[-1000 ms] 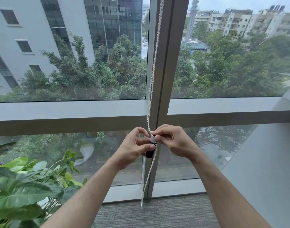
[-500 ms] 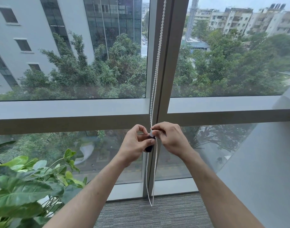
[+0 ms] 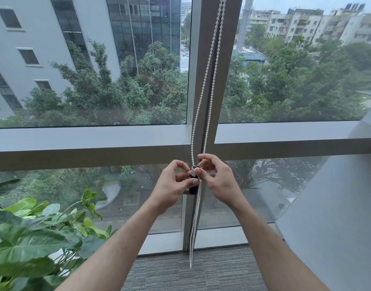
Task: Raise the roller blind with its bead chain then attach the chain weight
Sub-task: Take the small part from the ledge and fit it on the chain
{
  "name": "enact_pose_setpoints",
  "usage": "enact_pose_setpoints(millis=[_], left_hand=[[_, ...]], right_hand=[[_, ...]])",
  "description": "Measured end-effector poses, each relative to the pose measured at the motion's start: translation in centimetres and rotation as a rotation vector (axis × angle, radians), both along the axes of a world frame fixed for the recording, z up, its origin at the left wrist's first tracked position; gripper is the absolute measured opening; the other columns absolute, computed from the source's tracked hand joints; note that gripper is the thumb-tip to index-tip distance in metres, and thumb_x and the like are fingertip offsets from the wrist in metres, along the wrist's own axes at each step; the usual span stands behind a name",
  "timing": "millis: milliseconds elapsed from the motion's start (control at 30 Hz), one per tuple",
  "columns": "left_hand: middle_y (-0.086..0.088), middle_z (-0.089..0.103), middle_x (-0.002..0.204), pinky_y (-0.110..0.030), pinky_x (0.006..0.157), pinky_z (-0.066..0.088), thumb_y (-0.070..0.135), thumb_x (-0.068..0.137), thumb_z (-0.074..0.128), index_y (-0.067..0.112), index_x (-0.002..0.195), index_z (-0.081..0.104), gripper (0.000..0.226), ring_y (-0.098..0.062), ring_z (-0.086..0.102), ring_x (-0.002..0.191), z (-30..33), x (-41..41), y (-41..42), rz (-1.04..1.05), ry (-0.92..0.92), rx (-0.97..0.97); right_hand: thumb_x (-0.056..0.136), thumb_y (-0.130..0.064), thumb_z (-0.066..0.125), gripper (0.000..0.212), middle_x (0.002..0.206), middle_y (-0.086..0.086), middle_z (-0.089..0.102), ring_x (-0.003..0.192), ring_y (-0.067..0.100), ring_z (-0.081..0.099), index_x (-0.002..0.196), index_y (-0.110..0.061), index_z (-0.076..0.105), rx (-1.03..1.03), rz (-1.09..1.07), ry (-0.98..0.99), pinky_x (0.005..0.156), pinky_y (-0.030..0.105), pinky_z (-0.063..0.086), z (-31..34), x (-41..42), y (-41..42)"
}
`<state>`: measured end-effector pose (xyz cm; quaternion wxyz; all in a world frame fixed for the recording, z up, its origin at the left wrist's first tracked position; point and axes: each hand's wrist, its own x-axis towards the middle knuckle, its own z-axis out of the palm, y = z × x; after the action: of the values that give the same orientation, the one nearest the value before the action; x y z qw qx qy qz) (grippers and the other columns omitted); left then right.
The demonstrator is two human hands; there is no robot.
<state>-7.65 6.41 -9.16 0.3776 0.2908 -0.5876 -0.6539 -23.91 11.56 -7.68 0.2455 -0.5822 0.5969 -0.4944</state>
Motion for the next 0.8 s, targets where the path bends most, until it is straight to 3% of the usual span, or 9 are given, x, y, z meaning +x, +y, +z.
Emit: enact_pose_setpoints(millis=[167, 333, 467, 533, 600, 667, 733, 800], left_hand=[[-0.012, 0.078, 0.093, -0.031, 0.07, 0.057, -0.004, 0.083, 0.072, 0.009, 0.105, 0.055, 0.031, -0.02, 0.073, 0.077, -0.8, 0.3, 0.3, -0.028, -0.008, -0.015], [-0.002, 0.078, 0.095, -0.014, 0.071, 0.051, -0.002, 0.08, 0.076, 0.021, 0.099, 0.067, 0.031, -0.006, 0.072, 0.085, -1.5, 0.4, 0.6, -0.019, -0.117, -0.127], [-0.005, 0.075, 0.094, -0.008, 0.061, 0.046, -0.004, 0.081, 0.074, 0.023, 0.098, 0.069, 0.032, 0.008, 0.061, 0.06, -1.7, 0.9, 1.0, -0.038, -0.172, -0.187], [-0.008, 0.075, 0.096, -0.007, 0.062, 0.043, -0.002, 0.082, 0.074, 0.021, 0.1, 0.068, 0.03, 0.011, 0.058, 0.058, -1.9, 1.3, 1.1, -0.058, -0.205, -0.214], [-0.012, 0.075, 0.103, -0.024, 0.072, 0.051, -0.003, 0.084, 0.072, 0.018, 0.104, 0.069, 0.029, 0.005, 0.064, 0.072, -2.1, 1.7, 1.1, -0.086, -0.217, -0.191], [-0.014, 0.074, 0.108, -0.043, 0.089, 0.054, -0.004, 0.083, 0.068, 0.012, 0.107, 0.07, 0.029, -0.015, 0.069, 0.093, -2.1, 2.1, 1.1, -0.115, -0.196, -0.134], [-0.008, 0.074, 0.103, -0.034, 0.088, 0.053, 0.004, 0.082, 0.07, 0.01, 0.105, 0.071, 0.024, -0.016, 0.068, 0.097, -2.0, 2.4, 1.2, -0.139, -0.159, -0.092], [-0.003, 0.073, 0.093, -0.026, 0.081, 0.052, 0.015, 0.084, 0.073, 0.011, 0.097, 0.072, 0.013, -0.012, 0.068, 0.088, -1.8, 2.4, 1.4, -0.114, -0.155, -0.099]], right_hand=[[0.081, -0.049, 0.069, 0.033, 0.109, 0.015, 0.07, 0.098, 0.026, 0.07, 0.106, -0.028, 0.07, 0.217, 0.168, -0.447, 0.086, 0.054, 0.059, -2.2, 0.2, 0.9], [0.086, -0.053, 0.064, 0.06, 0.111, 0.022, 0.069, 0.091, 0.028, 0.068, 0.122, -0.005, 0.061, 0.36, 0.214, -0.685, 0.082, 0.044, 0.059, -3.5, 0.9, 1.3], [0.084, -0.044, 0.071, 0.06, 0.097, 0.017, 0.069, 0.085, 0.028, 0.069, 0.119, 0.003, 0.061, 0.409, 0.228, -0.777, 0.082, 0.041, 0.059, -4.0, 1.0, 1.6], [0.079, -0.04, 0.076, 0.053, 0.097, 0.014, 0.069, 0.085, 0.025, 0.068, 0.113, 0.0, 0.065, 0.383, 0.222, -0.8, 0.083, 0.04, 0.059, -4.3, 1.2, 1.7], [0.076, -0.034, 0.076, 0.047, 0.099, 0.014, 0.068, 0.086, 0.024, 0.067, 0.109, -0.003, 0.066, 0.343, 0.206, -0.817, 0.084, 0.038, 0.058, -4.6, 1.5, 1.9], [0.078, -0.027, 0.074, 0.042, 0.1, 0.017, 0.067, 0.089, 0.025, 0.066, 0.11, -0.002, 0.066, 0.309, 0.189, -0.832, 0.087, 0.038, 0.057, -5.2, 1.8, 2.2], [0.08, -0.022, 0.073, 0.041, 0.097, 0.017, 0.068, 0.09, 0.027, 0.064, 0.112, 0.001, 0.064, 0.295, 0.173, -0.811, 0.09, 0.04, 0.054, -5.9, 2.2, 2.6], [0.078, -0.022, 0.074, 0.043, 0.094, 0.015, 0.069, 0.091, 0.026, 0.064, 0.113, 0.001, 0.065, 0.294, 0.154, -0.755, 0.093, 0.042, 0.052, -6.8, 2.6, 3.0]])
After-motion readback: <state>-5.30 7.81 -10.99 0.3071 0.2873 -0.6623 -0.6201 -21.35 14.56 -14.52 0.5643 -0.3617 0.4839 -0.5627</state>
